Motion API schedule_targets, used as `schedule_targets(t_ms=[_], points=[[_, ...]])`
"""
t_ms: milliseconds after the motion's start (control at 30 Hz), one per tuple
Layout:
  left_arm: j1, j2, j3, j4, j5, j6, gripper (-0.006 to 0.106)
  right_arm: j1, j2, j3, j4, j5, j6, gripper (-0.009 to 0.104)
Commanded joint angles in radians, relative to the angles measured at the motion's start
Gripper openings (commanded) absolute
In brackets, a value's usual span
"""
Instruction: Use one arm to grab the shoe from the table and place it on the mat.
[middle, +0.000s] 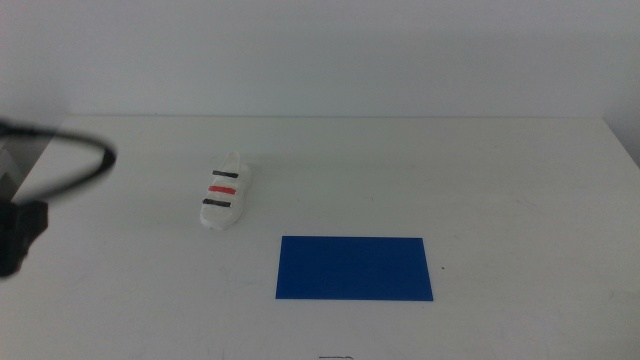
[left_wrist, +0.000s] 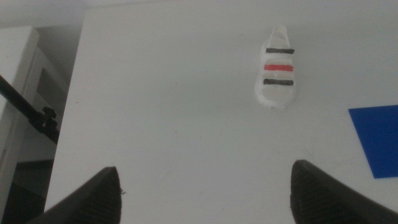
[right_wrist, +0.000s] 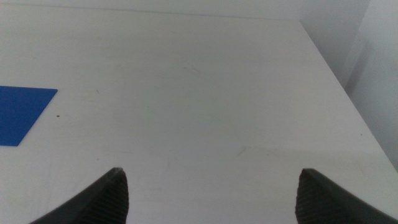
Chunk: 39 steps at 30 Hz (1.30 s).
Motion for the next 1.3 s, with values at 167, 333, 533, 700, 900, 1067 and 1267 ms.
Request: schedule_targets(t_ms=[167,333,533,700,900,1067,1267], points=[[-0.009,0.261,-0.206,-0.027,-0.004,0.014,0.082,-0.004,-0.019,-0.019,-0.008,-0.056,-0.012,0.094],[-0.078,0.492,-0.397,0.004,0.089,-0.01,0.075,-0.004,-0.019,-0.019,-0.008,-0.056,-0.012,0.094],[-0.161,0.769,-0.642,0.038,0.159,-0.107,0.075,-0.004,-0.019,-0.019,-0.008,-0.056,-0.012,0.094],[-0.208,0.975,-0.846,0.08,0.276,-0.107,0.076,-0.004,-0.019,-0.019,-0.008,-0.056,-0.012,0.094],[-0.213,1.165,-1.066,0.05,0.357,-0.096,0.094,-0.004,-0.019,-0.019,-0.008,-0.056,-0.012,0.094],[-0.213,1.297,-1.212,0.015,0.434,-0.096,0.094,-0.004,-0.019,-0.019,-0.008,-0.056,-0.012,0.094],[-0.248,1.426,-1.33,0.028,0.488,-0.106,0.094,-0.004,-0.019,-0.019,-0.008,-0.056,-0.012,0.094]])
